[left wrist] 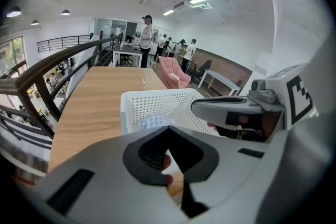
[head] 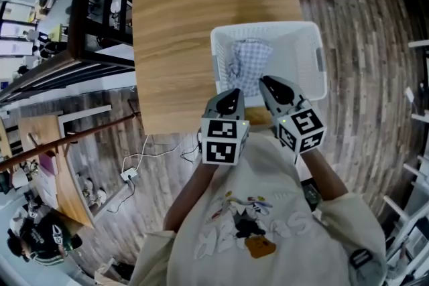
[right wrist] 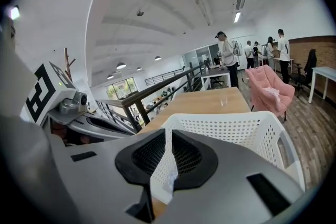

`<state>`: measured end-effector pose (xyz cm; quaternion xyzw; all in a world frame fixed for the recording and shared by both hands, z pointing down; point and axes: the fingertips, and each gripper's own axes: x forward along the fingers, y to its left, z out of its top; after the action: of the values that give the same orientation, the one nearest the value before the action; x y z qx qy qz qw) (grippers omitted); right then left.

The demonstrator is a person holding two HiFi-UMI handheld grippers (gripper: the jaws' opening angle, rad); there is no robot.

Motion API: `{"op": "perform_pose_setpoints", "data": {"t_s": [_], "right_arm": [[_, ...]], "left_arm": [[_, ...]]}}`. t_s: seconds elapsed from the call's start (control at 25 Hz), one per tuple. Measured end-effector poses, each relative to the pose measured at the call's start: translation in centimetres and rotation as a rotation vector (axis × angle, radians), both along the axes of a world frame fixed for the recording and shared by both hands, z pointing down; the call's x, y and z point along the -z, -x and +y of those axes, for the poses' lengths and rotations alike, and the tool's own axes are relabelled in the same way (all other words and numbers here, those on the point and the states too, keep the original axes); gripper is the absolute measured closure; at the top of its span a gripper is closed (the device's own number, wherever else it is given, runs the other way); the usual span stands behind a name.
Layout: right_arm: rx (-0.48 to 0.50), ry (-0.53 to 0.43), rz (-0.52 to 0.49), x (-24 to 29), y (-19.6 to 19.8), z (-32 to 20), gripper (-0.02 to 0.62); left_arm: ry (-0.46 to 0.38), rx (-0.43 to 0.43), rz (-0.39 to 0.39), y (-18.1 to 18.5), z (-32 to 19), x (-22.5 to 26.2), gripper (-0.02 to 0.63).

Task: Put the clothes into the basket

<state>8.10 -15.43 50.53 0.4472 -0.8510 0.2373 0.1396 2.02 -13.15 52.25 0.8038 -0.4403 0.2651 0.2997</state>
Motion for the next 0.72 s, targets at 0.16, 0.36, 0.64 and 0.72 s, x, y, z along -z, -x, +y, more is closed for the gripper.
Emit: {"op": "perform_pose_setpoints", "data": {"t_s": [0.16,0.36,0.64,0.72], "right_arm": [[0.006,0.007,0.003,1.1,0.9,2.0,0.545],[0.023,-0.007,-0.011,3.6,1.7,3.8,0.545],[-0.031,-0.015,-0.042,5.4,1.4,5.4,0.545],[-0.036,-0.023,-0.049,6.4,1.9,6.6,0.545]], "left_arm": [[-0.027,-0.023,0.02,0.8,1.9,1.6,0.606],[-0.088,-0.088,0.018,1.3,3.8,4.3,0.606],[-0.109,-0.143,0.043,1.8,6.1,5.4,0.606],[-0.107,-0.148,0.058,2.1,7.1,5.8,0.606]]}}
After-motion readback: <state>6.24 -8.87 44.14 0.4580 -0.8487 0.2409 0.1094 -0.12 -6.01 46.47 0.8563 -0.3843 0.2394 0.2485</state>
